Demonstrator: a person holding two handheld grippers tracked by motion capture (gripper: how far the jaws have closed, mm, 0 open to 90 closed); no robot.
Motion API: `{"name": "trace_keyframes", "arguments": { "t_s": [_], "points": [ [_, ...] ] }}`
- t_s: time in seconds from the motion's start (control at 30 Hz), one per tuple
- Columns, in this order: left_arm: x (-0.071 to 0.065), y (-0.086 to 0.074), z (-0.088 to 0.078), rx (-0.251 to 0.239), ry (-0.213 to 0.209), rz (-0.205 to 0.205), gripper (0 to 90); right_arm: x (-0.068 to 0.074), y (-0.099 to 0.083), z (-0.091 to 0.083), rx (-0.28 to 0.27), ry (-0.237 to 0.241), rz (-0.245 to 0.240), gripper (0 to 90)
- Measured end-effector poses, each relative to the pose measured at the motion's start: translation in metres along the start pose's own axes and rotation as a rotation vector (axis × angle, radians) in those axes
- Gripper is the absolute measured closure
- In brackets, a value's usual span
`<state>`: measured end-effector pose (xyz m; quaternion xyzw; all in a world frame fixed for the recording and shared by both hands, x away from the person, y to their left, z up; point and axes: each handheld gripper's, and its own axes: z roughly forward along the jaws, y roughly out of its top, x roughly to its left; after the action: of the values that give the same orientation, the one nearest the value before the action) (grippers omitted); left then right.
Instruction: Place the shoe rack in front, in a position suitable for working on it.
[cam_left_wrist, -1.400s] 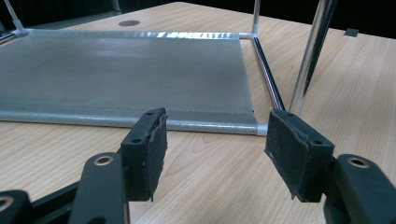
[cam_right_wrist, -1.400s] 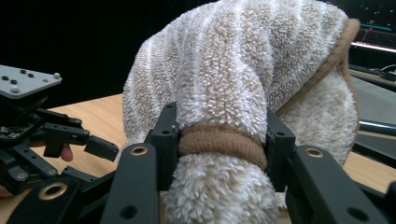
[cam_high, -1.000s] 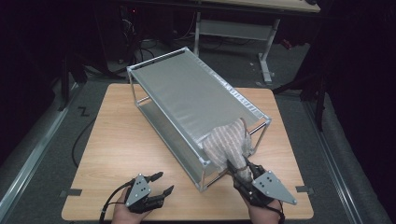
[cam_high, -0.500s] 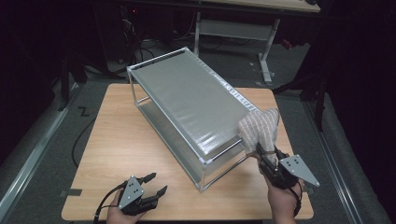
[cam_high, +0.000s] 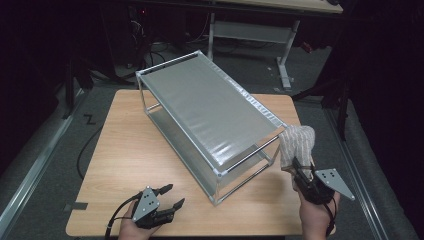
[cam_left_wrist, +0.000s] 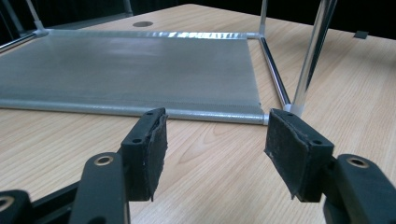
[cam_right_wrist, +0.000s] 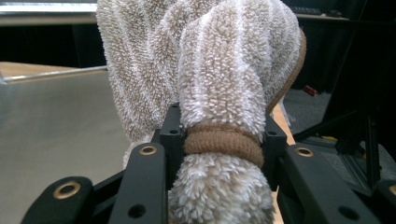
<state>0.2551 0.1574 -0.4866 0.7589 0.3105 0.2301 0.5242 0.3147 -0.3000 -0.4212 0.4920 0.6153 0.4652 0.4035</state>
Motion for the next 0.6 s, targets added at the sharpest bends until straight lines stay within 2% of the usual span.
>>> {"name": "trace_keyframes", "arguments": {
  "t_s": [0.17, 0.27, 0.6],
  "points": [
    [-0.003, 0.003, 0.006, 0.001, -0.022, 0.009, 38.8, -0.003, -0.007, -0.003, 0.037, -0.014, -0.008, 64.2],
    [-0.004, 0.004, 0.010, 0.001, -0.033, 0.011, 38.8, -0.002, -0.010, -0.005, 0.042, -0.002, -0.015, 64.2],
    [-0.005, 0.004, 0.012, 0.006, -0.040, 0.019, 38.8, 0.014, -0.005, -0.010, -0.002, 0.045, -0.058, 64.0]
  ]
}}
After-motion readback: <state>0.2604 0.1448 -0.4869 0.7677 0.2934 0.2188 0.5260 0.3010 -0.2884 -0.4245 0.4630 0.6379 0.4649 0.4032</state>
